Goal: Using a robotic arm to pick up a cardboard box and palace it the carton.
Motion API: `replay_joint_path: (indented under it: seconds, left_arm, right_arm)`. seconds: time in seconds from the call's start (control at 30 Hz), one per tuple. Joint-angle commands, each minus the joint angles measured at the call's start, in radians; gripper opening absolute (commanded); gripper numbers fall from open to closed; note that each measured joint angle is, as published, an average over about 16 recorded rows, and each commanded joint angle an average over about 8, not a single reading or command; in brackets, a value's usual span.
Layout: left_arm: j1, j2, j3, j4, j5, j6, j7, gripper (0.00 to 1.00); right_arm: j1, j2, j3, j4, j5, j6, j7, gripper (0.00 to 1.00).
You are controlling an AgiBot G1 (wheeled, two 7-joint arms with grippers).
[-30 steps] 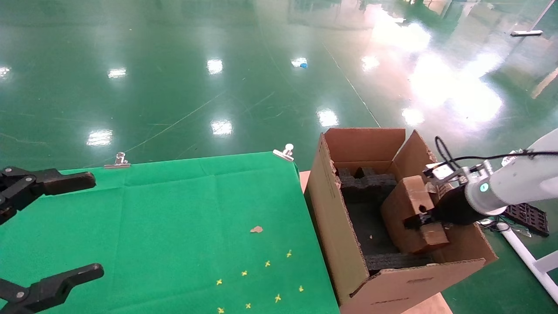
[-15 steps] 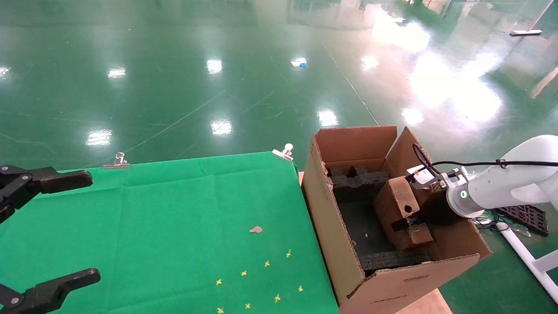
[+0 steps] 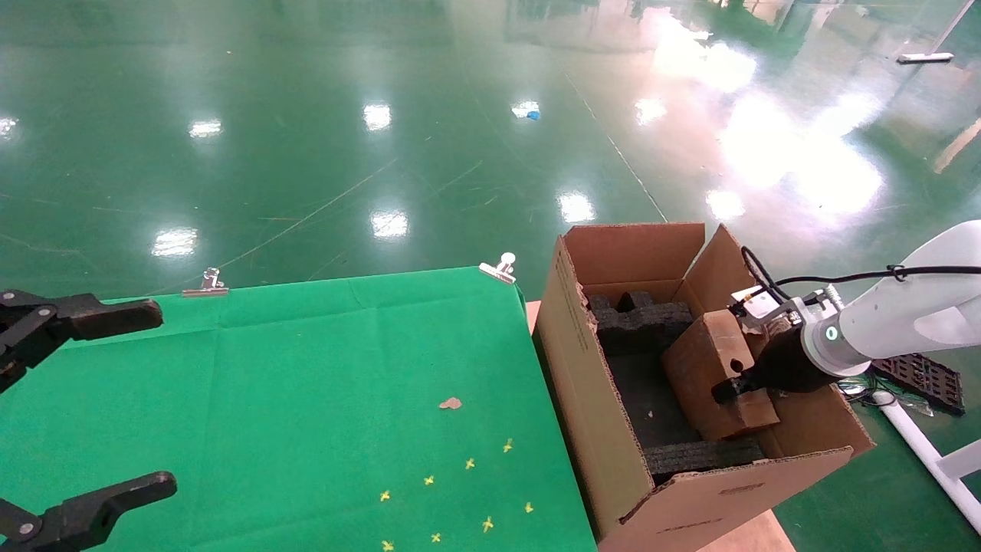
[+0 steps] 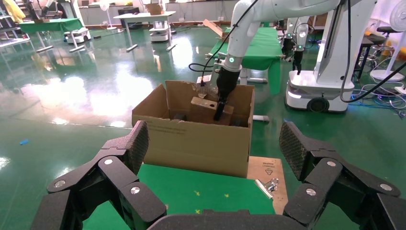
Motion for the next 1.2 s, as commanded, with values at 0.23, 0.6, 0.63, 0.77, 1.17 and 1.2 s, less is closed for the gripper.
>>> replay_joint_path:
  seconds: [0.23,0.6,0.63,0.77,1.17,1.2]
  left_arm:
    - [0.000,0.000,0.000,0.000,0.000,0.000,0.000,1.00]
    - [0.000,0.000,0.001,0.000,-0.001,0.000,0.001,1.00]
    - [0.000,0.000,0.001,0.000,-0.001,0.000,0.001,1.00]
    - [0.000,-0.001,0.001,0.000,-0.001,-0.001,0.001,1.00]
    - [0.000,-0.001,0.002,0.000,-0.001,-0.001,0.001,1.00]
    - [0.000,-0.001,0.002,0.000,-0.001,-0.001,0.001,1.00]
  right_arm:
    - [0.025,-0.007,-0.006,-0.011,-0.013,-0.012,-0.011,1.00]
    - [0.154,0.007,-0.001,0.039,-0.031,-0.047,-0.038,1.00]
    - [0.182,0.013,0.001,0.054,-0.034,-0.052,-0.044,1.00]
    - [0.309,0.047,0.014,0.134,-0.049,-0.073,-0.057,1.00]
    - [0.554,0.214,0.055,0.498,-0.105,-0.054,0.034,1.00]
    - [0.559,0.225,0.059,0.523,-0.108,-0.044,0.041,1.00]
